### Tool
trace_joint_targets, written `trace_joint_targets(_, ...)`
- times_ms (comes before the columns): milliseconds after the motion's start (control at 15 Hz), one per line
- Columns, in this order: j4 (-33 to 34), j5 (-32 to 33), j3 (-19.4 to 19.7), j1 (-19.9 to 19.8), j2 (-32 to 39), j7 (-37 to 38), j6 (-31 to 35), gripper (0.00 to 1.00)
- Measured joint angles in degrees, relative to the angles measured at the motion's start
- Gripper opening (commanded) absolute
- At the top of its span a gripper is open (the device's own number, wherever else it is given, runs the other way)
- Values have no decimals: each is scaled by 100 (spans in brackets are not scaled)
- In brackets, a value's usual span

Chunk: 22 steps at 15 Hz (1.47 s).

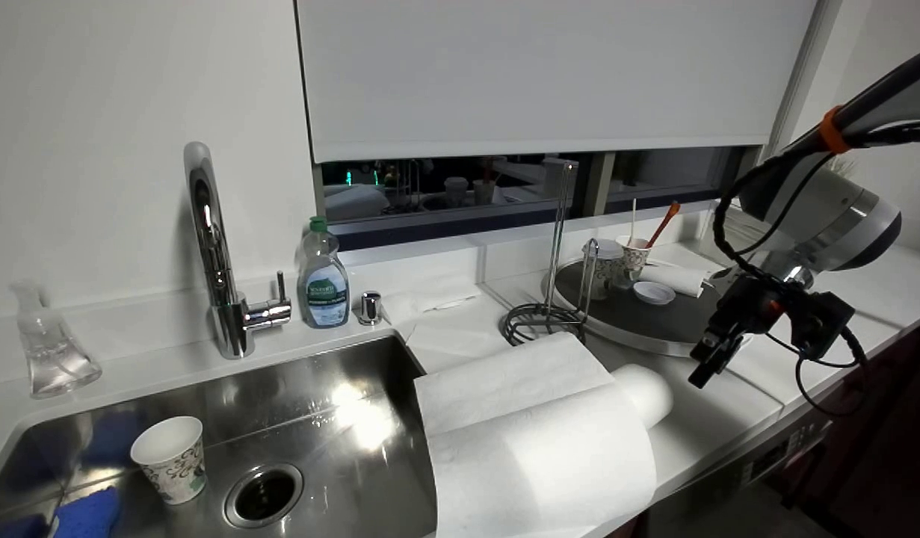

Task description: Pick up the paper towel roll and place it on the paper towel holder

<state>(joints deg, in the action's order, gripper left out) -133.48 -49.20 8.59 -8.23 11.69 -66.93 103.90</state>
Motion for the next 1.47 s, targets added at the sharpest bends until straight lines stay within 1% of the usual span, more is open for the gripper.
trace_joint_targets(200,3,-79,-22,-13,0,-90,-32,100)
trace_joint_targets(267,3,-224,-47,-29,1,-187,-43,98)
trace_joint_targets(467,19,-623,-130,-45,51,-368,-127,99)
trace_joint_targets(533,32,-681,-162,-44,91,-369,-185,97)
trace_joint_targets(667,78,-758,-213,-43,193,-369,-280,93)
trace_joint_targets(733,95,-801,-231,-43,242,-369,-286,94)
trace_joint_targets(800,116,-841,-243,-43,288,-369,-286,91)
trace_joint_targets(1000,192,-940,-256,-44,437,-367,-286,96)
trace_joint_targets(1467,359,-993,-310,-33,691,-172,-286,91)
